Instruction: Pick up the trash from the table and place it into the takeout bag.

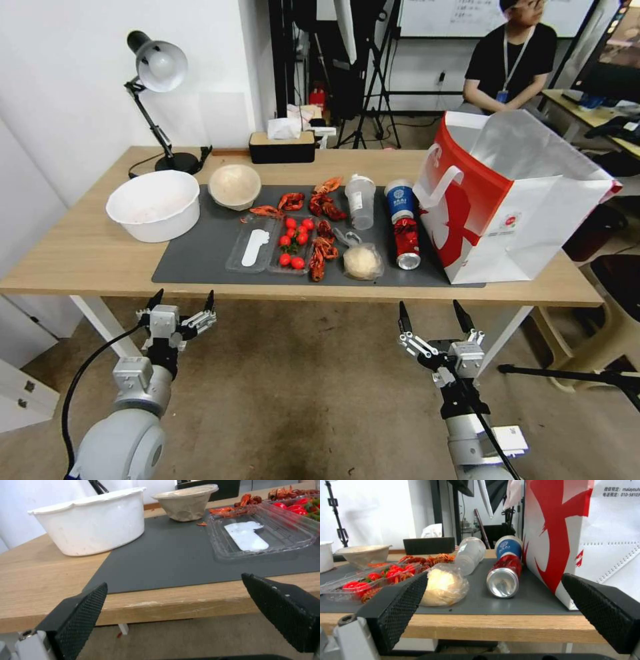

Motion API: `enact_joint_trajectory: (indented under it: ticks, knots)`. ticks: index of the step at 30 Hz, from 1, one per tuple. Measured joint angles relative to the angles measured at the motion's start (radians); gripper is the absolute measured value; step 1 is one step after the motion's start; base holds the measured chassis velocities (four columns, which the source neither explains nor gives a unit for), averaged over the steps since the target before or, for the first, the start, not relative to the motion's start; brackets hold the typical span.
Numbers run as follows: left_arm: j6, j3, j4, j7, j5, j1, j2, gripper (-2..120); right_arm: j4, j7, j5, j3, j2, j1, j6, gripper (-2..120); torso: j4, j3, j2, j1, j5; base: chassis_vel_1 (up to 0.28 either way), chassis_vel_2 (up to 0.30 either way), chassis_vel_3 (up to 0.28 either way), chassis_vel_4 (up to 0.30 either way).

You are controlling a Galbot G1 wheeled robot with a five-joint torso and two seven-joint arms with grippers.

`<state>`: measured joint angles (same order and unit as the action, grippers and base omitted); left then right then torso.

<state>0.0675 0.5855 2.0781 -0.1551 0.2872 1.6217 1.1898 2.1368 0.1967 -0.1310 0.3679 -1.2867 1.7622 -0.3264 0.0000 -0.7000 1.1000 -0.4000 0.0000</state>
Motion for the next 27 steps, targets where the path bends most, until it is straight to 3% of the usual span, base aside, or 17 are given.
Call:
enact_joint_trajectory:
  ticks: [20, 23, 24, 27]
  knots:
    - [0.015, -0.006, 0.014, -0.001, -0.010, 0.016, 0.021, 100, 0.004, -0.006, 0.005, 0.005, -0.010, 0.003, 0.017, 100, -0.0003, 0.000, 0.000, 0.000, 0.0001, 0.000, 0.000, 0.000, 0.000]
    - [0.115, -0.075, 0.125, -0.012, -0.087, 0.132, 0.175, 100, 0.018, -0.036, 0.022, 0.024, -0.047, 0.014, 0.079, 100, 0.0003, 0.000, 0.000, 0.000, 0.0005, 0.000, 0.000, 0.000, 0.000]
    - [0.115, -0.075, 0.125, -0.012, -0.087, 0.132, 0.175, 100, 0.018, -0.036, 0.022, 0.024, -0.047, 0.014, 0.079, 100, 0.0003, 0.000, 0.000, 0.000, 0.0005, 0.000, 0.000, 0.000, 0.000]
    - [0.160, -0.123, 0.188, -0.016, -0.130, 0.198, 0.263, 100, 0.044, -0.086, 0.053, 0.057, -0.107, 0.033, 0.182, 100, 0.0003, 0.000, 0.000, 0.000, 0.0008, 0.000, 0.000, 0.000, 0.000]
